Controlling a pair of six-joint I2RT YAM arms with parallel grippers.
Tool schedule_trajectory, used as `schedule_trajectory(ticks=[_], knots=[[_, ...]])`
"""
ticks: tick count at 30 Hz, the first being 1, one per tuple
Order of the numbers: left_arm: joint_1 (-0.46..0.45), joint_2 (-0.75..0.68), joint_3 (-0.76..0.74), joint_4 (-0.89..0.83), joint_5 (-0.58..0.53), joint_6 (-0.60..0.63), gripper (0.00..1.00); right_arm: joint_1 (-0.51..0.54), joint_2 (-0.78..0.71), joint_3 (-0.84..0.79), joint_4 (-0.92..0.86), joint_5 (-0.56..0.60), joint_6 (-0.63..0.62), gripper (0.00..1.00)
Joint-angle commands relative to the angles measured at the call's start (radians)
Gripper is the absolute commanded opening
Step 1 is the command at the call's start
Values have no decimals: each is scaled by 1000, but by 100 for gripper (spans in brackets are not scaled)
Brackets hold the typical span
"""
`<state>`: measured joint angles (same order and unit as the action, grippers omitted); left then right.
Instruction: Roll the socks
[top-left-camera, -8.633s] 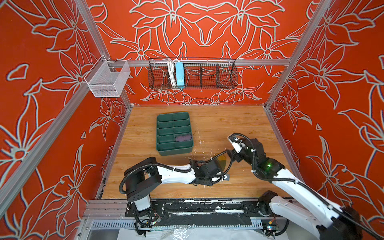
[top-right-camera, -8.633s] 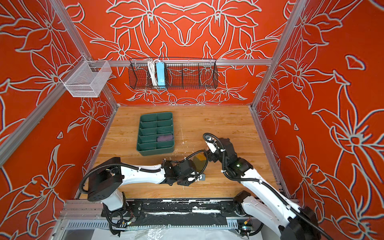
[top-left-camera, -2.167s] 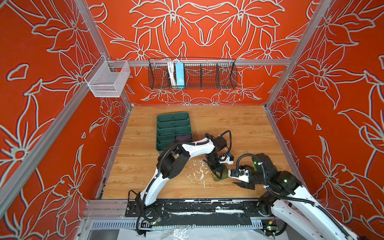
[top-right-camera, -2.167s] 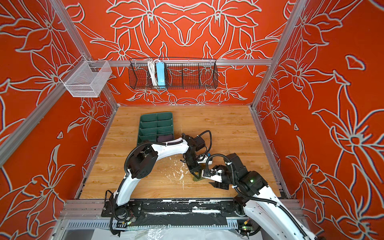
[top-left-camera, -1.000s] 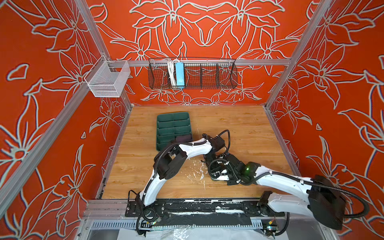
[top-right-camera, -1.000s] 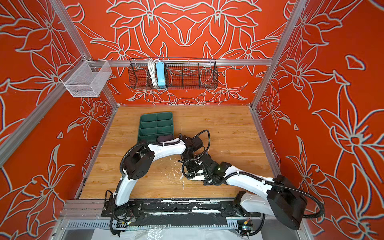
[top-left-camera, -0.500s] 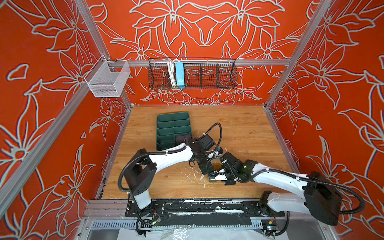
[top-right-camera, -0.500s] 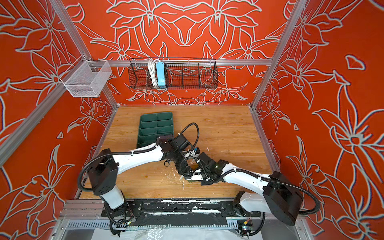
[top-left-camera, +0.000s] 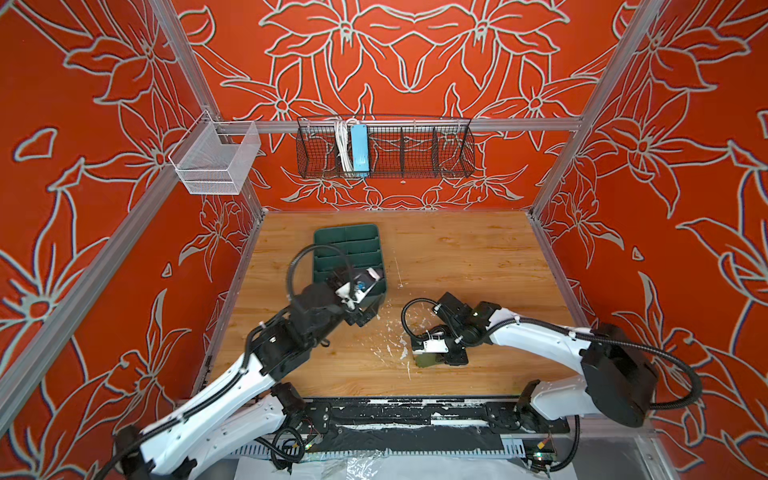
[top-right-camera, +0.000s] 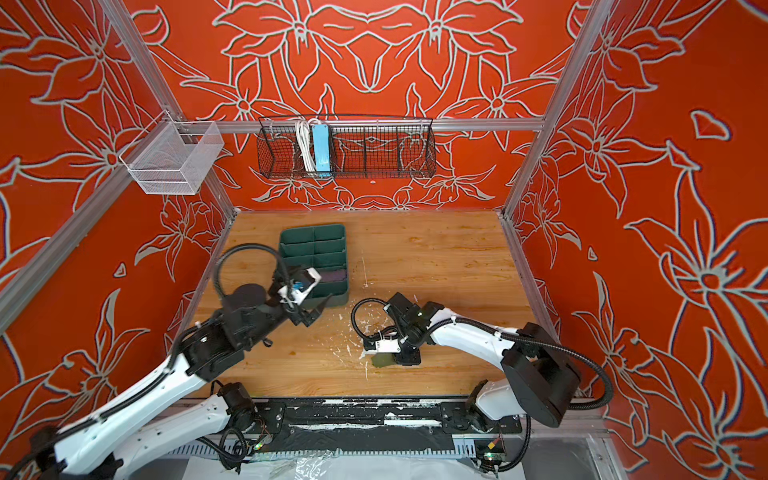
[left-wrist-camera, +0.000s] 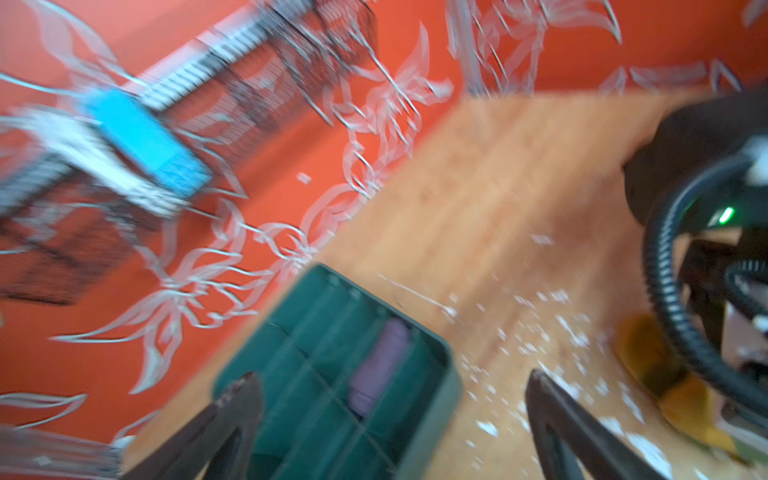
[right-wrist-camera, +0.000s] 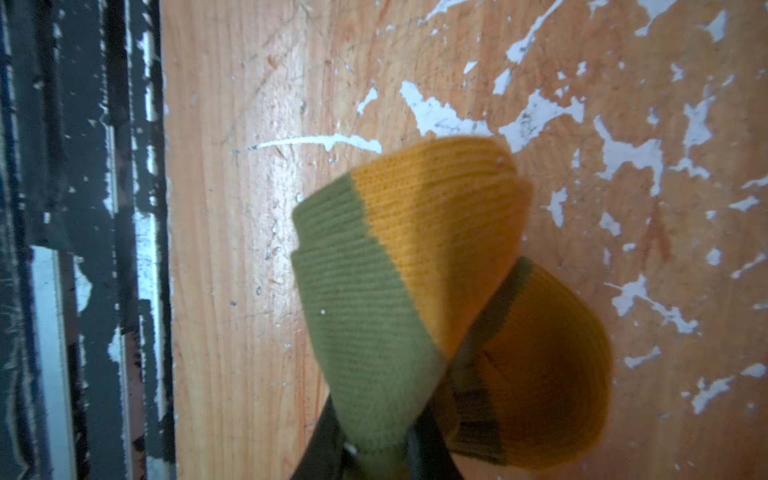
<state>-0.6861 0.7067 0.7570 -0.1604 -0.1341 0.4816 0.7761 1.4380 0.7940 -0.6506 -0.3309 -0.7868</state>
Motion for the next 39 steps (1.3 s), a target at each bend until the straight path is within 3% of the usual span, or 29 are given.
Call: schedule_trajectory(ticks=[1,3,7,10,16,25,31,39], knots=[[22,-52,-8,21,146,79,100,-20,84,56,-141,-75,-42,0],[22,-40,36,-28,211,121,98,-26,137,88,-168,-54,-57,0],[21,71,174,-173,384,163,85,-61,218,160,-202,-74,-75,0],[-15,118,172,-149,444,200,83,-88,230,164,-121,-45,-81,0],[-281,151,80,-22,141,363,83,-141,224,141,-4,-56,-98,0],[-584,343,-102,242,-152,396,82,-204,282,212,-81,-168,-91,0],[-636,505,-202,392,-280,327,75,-235,304,234,-132,-169,-95,0],[-576,749,-193,542,-363,344,74,-259,330,278,-171,-240,-100,0]])
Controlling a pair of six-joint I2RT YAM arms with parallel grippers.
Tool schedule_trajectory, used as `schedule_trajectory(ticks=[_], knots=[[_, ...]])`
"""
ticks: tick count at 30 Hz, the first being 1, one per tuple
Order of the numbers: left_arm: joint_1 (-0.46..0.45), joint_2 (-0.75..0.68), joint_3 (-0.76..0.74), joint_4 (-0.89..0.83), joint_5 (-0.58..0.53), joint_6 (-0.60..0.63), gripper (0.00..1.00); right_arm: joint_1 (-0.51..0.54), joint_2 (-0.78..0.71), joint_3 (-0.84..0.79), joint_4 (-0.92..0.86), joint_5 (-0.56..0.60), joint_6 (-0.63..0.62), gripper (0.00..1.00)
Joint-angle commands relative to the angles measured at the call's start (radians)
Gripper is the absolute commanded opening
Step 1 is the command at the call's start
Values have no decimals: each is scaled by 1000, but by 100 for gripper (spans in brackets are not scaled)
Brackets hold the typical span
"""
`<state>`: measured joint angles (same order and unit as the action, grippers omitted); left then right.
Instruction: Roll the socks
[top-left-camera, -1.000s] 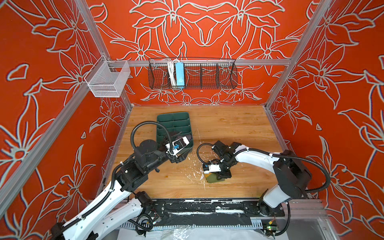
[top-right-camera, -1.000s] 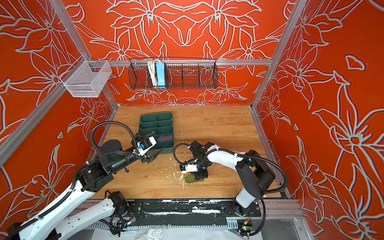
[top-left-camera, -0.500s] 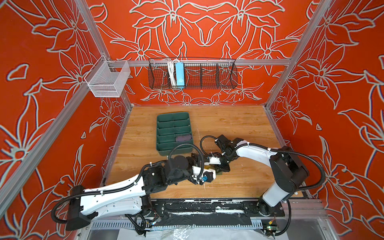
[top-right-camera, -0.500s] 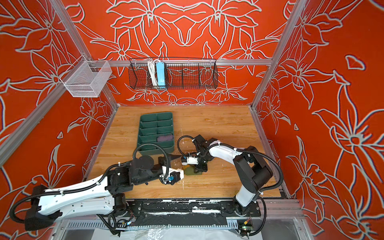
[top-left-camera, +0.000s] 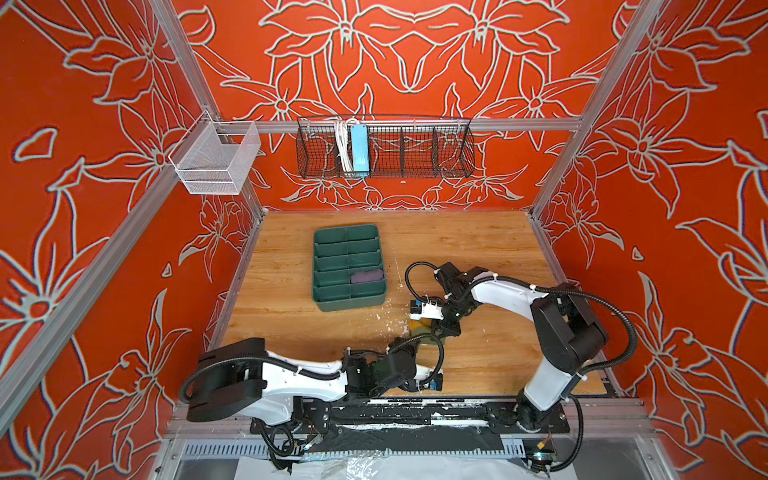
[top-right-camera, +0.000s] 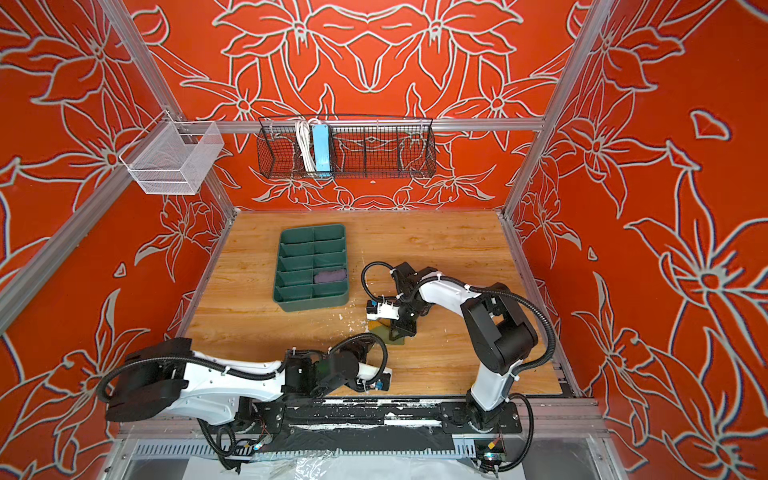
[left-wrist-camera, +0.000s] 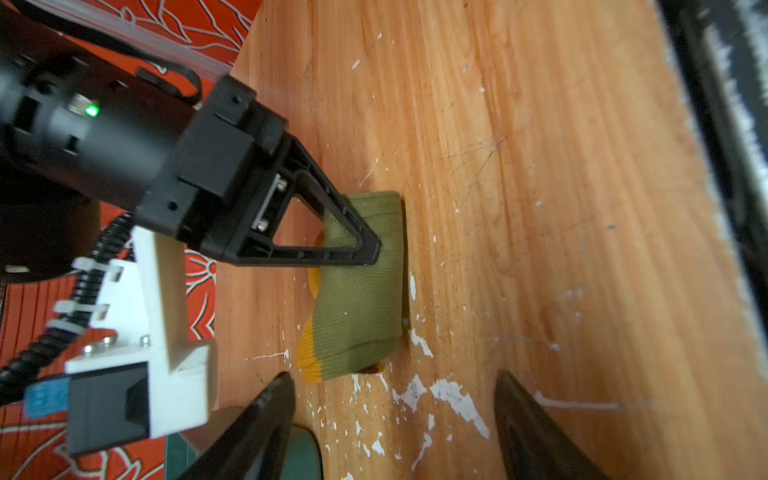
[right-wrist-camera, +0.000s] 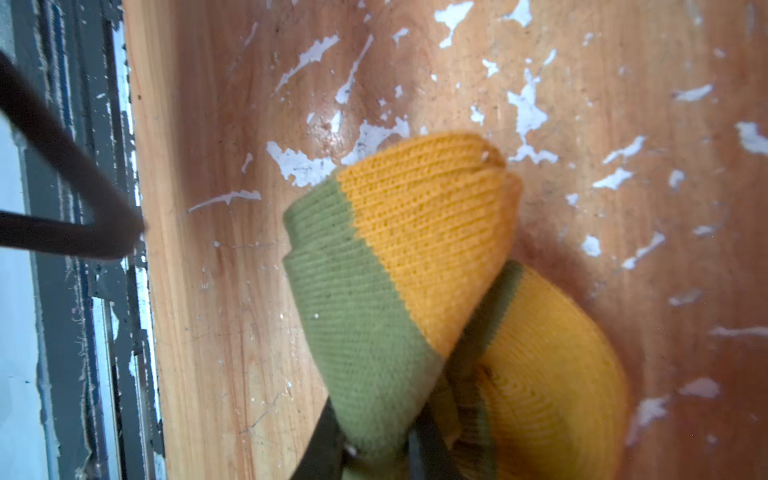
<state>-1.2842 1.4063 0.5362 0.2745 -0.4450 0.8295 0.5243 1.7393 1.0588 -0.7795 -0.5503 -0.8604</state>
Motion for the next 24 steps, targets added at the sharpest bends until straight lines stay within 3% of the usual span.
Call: schedule_trajectory(ticks=[1,9,18,24], knots=[[34,78,47,96,-42,-4,73,-7,32,15,-44,-27,-27,0],[128,233,125,161,-49,57,62,-8,50,36,-86,-64,-34,0],[134,334,167,142,-18,52,44,-9,55,51,-92,-113,-28,0],[134,394,191,140,-10,17,41,-10,53,52,-93,-157,-16,0]])
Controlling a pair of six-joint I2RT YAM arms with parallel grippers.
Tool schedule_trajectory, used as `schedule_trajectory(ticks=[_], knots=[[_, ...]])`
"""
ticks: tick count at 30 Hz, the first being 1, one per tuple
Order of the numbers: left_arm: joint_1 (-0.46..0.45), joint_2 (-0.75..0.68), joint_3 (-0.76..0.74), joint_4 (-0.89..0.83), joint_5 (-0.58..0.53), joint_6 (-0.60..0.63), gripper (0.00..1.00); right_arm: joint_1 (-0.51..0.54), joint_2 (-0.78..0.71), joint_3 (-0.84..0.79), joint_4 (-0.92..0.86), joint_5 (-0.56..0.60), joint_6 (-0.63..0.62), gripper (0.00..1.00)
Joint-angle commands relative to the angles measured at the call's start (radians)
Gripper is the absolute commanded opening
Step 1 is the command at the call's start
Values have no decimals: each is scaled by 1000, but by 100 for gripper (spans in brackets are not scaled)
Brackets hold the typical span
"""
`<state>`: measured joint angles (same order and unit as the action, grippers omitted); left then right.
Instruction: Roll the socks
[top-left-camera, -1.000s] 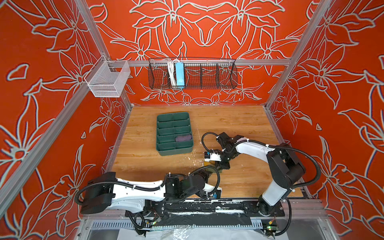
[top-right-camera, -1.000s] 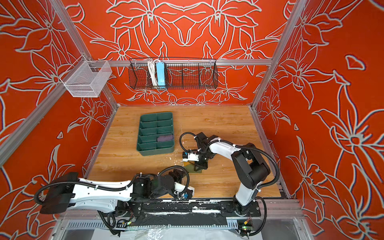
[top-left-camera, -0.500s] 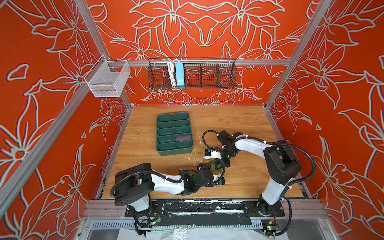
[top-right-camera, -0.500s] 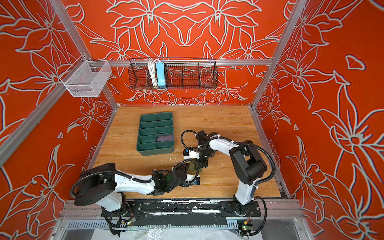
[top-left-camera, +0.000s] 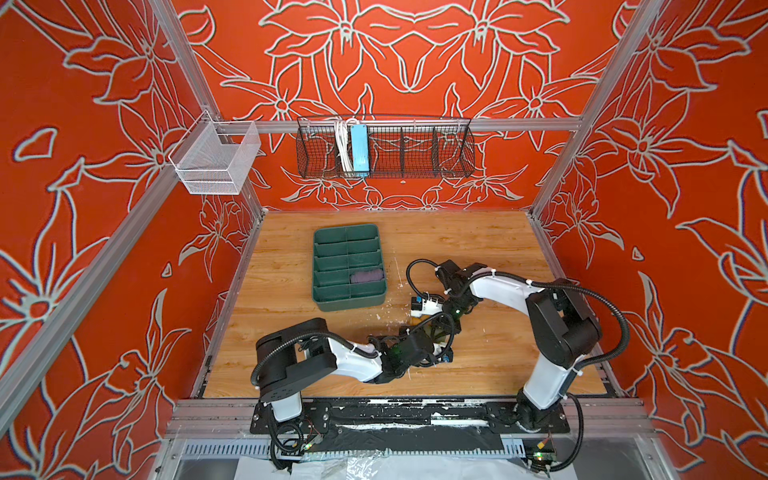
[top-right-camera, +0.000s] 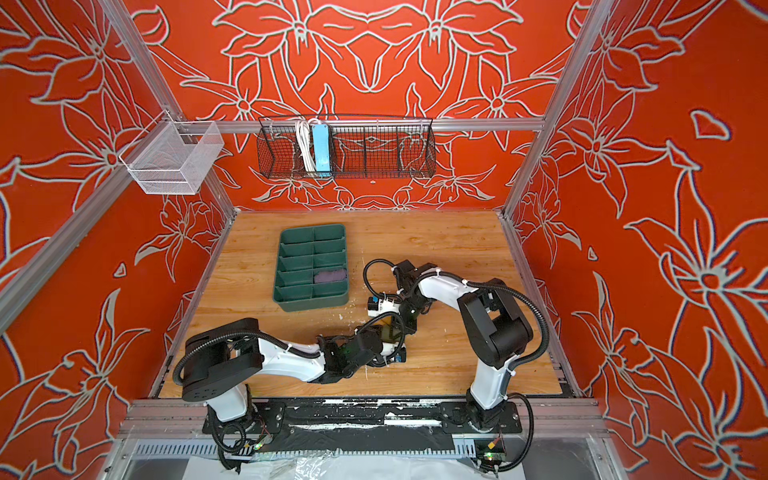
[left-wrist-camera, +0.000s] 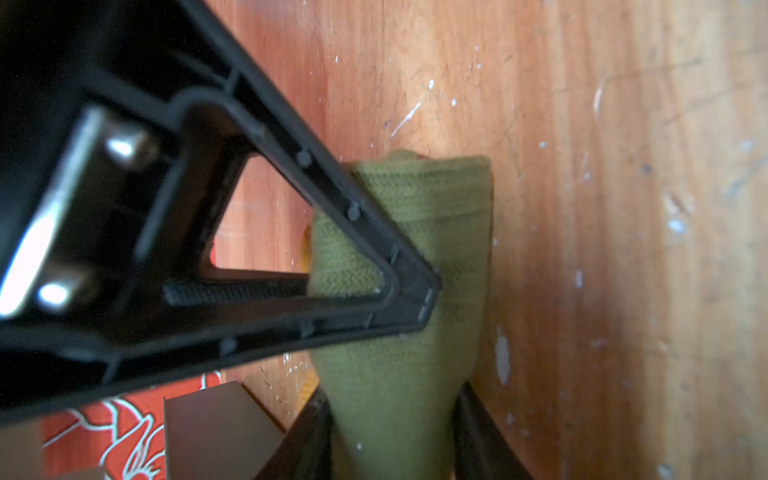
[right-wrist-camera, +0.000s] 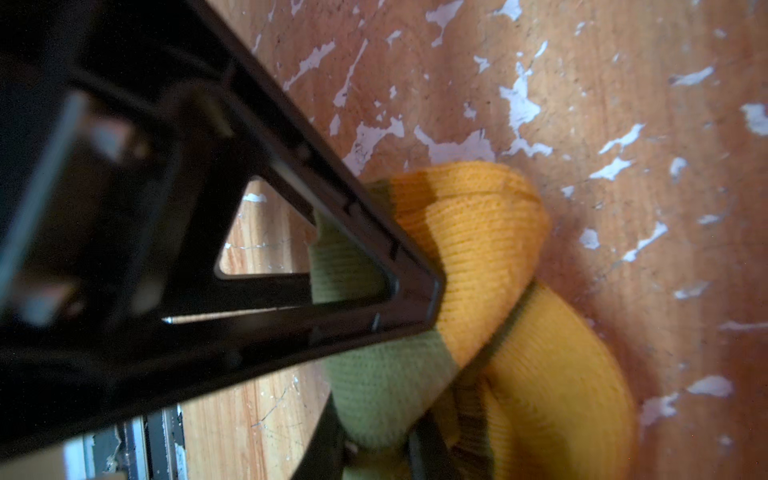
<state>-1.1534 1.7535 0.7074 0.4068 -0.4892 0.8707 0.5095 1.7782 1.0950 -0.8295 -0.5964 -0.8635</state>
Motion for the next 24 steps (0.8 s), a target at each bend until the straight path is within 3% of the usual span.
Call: schedule_trajectory(ticks=[1,9,13,14,17,21,24], knots=[[3,53,25,2,36,-30,40,5,12,14,-42,-118,-10,0],[3,79,32,-19,17,-50,2,5,-15,2,-27,-121,13,0],[3,65,41,-72,23,-66,0,6,-31,-18,8,-88,59,0],[3,58,40,-83,27,-70,0,5,-40,-29,31,-66,73,4],[-4,34,41,-140,35,-72,0,5,-109,-86,151,65,150,38],[-5,-3,30,-214,62,-72,0,3,-278,-228,400,180,242,58],[-4,-12,38,-292,108,-115,0,-18,-391,-293,554,249,352,65]])
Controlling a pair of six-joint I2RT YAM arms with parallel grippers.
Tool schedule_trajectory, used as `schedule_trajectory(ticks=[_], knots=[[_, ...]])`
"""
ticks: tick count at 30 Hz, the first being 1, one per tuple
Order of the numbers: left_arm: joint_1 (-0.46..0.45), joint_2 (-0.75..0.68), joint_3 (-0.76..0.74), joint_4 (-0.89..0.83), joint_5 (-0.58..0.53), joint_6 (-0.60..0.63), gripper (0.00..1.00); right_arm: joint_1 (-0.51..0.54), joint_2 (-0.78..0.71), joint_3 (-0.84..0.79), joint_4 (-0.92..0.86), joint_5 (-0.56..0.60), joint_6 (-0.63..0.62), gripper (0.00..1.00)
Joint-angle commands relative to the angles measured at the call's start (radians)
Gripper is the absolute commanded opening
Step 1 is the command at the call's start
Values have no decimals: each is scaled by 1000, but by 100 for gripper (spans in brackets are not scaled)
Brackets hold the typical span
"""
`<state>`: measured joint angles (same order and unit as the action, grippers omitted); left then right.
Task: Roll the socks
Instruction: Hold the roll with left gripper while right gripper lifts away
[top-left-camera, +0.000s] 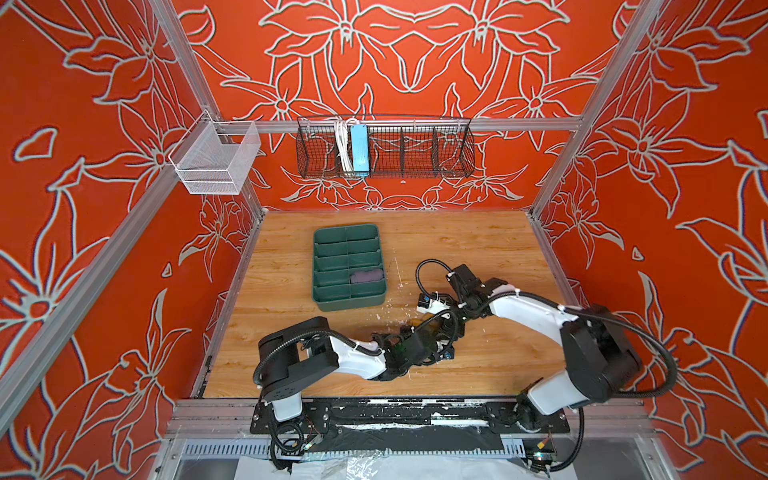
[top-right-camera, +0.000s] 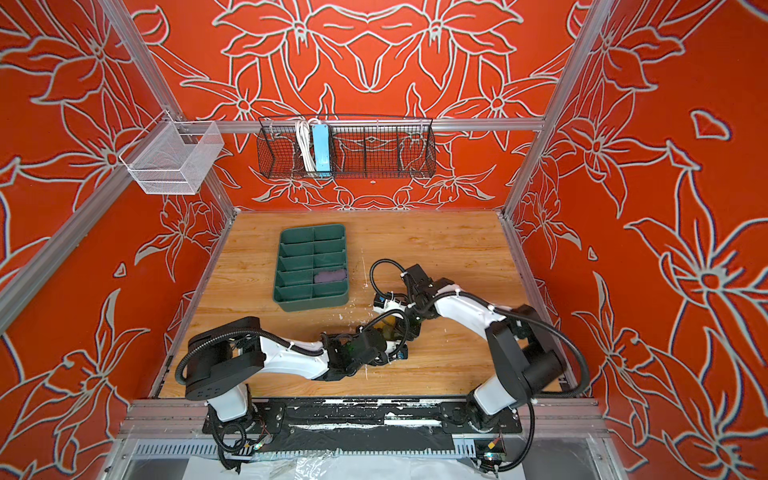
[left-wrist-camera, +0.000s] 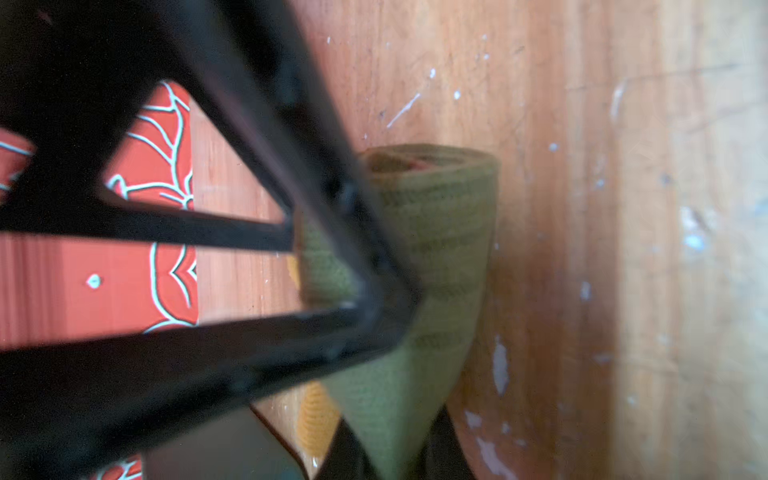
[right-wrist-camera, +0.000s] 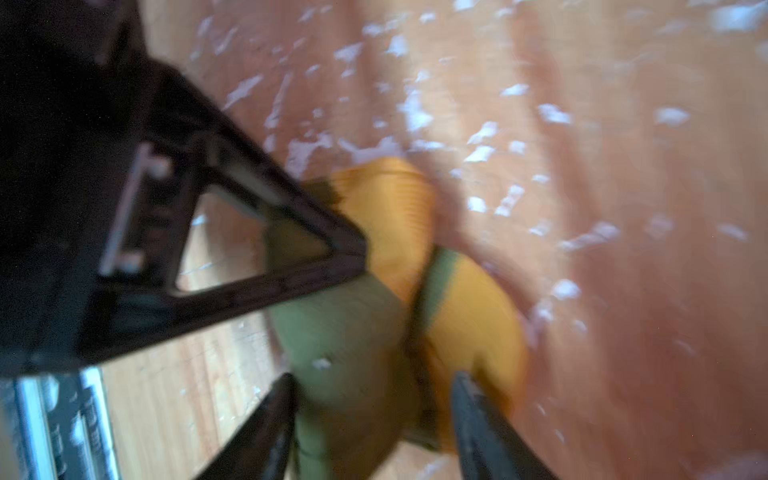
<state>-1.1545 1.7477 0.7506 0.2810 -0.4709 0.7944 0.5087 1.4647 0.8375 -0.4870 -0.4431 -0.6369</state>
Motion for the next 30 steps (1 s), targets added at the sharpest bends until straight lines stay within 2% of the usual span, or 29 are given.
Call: schedule_trajectory(ticks=[1,6,9,12,16,18,22,25,28,29,30], knots=[[-2,-9,13,-229,126,-46,0,-32,-115,-51,256,115,174,67],[24,15,141,-527,314,-131,0,-133,-272,-105,424,314,432,73],[38,66,214,-662,393,-186,0,-183,-362,-129,481,455,536,74],[56,121,293,-789,492,-210,0,-209,-463,-154,518,589,592,75],[105,240,460,-999,611,-269,0,-213,-595,-160,478,629,571,75],[147,310,551,-1100,703,-303,0,-212,-667,-165,435,576,517,74],[223,389,645,-1180,848,-365,0,-211,-779,-176,346,393,351,72],[271,434,701,-1227,955,-382,0,-209,-850,-167,218,170,192,68],[293,487,765,-1290,976,-389,0,-204,-875,-136,-50,-130,-77,67],[298,503,786,-1304,970,-394,0,-197,-871,-130,-153,-202,-185,68],[301,516,802,-1314,972,-400,0,-189,-861,-136,-202,-213,-233,68]])
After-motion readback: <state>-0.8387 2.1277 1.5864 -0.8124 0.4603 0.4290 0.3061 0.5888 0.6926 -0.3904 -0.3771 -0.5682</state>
